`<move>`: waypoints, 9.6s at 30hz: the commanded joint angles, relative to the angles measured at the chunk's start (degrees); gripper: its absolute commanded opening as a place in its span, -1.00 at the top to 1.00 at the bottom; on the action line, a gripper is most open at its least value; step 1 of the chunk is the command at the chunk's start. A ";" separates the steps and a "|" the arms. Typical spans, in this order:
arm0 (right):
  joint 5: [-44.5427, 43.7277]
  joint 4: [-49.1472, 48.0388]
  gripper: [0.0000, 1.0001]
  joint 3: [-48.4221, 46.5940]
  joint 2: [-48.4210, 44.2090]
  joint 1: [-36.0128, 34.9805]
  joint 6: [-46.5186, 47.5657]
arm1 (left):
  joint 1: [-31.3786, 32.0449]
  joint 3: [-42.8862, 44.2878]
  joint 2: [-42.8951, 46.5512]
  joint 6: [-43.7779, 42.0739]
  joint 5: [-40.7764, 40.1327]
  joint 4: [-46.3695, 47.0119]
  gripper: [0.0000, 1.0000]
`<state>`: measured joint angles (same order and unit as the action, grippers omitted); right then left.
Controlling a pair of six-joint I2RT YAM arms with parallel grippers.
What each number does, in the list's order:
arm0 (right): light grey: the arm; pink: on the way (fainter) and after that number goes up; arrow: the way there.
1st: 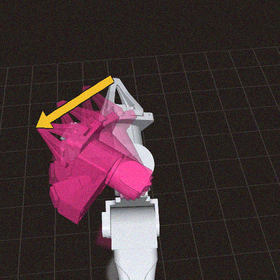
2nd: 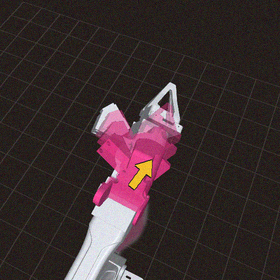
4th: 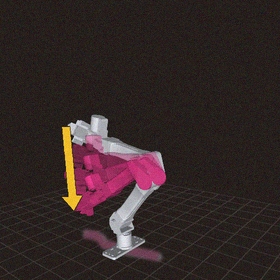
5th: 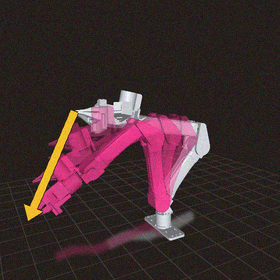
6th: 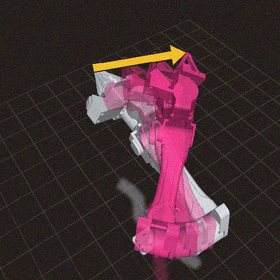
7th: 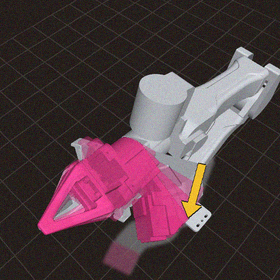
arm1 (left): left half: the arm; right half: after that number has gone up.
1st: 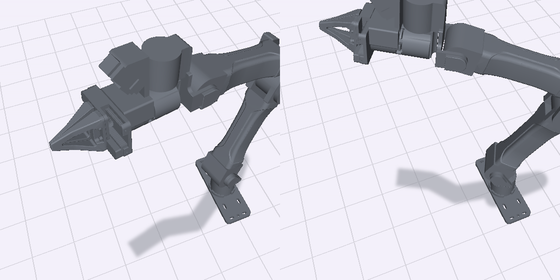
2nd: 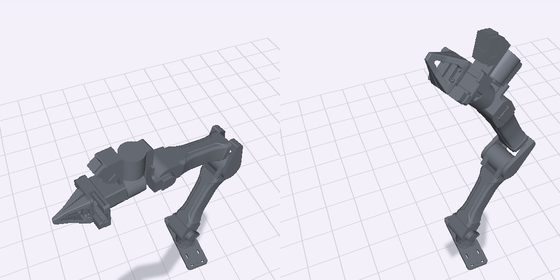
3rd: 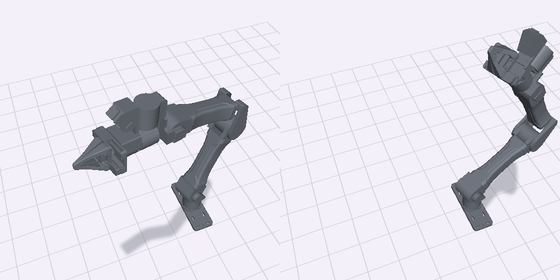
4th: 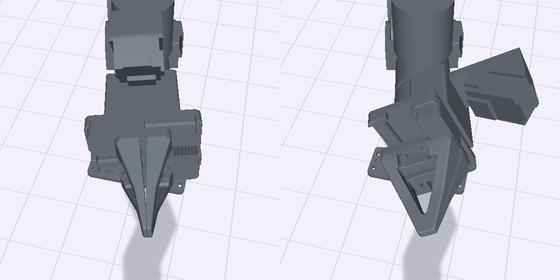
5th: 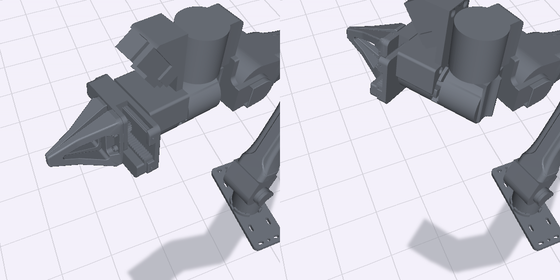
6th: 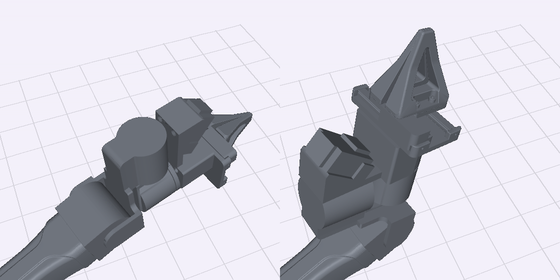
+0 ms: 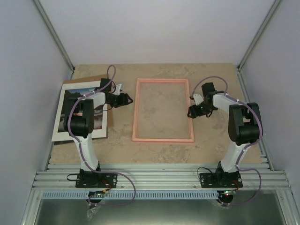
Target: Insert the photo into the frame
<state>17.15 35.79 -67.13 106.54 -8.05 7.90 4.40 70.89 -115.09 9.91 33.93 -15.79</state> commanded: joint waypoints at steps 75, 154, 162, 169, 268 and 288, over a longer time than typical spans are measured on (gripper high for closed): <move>17.85 8.69 -0.24 4.05 -6.11 11.04 6.17 | 25.18 5.84 10.65 -53.18 7.52 -14.79 -0.34; 6.43 -16.60 -0.33 -18.53 7.68 4.81 -6.82 | 9.99 21.52 2.60 -13.40 -11.59 -11.29 -0.98; 9.72 -16.58 -0.44 -18.06 5.56 -0.12 -5.68 | 3.35 12.23 9.46 -15.12 -35.88 -14.74 -0.98; 10.67 -17.54 -0.45 -16.34 4.31 -1.82 -6.28 | 3.25 -6.35 21.46 -25.32 -46.96 -18.49 -0.99; 18.97 -9.52 -0.46 -17.86 1.45 -1.53 -4.74 | -12.17 7.21 4.55 -15.49 1.02 -22.23 -0.43; 17.23 -8.42 -0.45 -18.85 1.83 -1.53 -4.38 | -15.78 11.08 -9.53 -19.51 18.71 -27.34 -0.12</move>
<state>34.28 26.37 -84.12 109.65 -9.47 2.59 -11.90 82.30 -121.82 -7.09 47.86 -40.38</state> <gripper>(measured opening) 0.725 0.574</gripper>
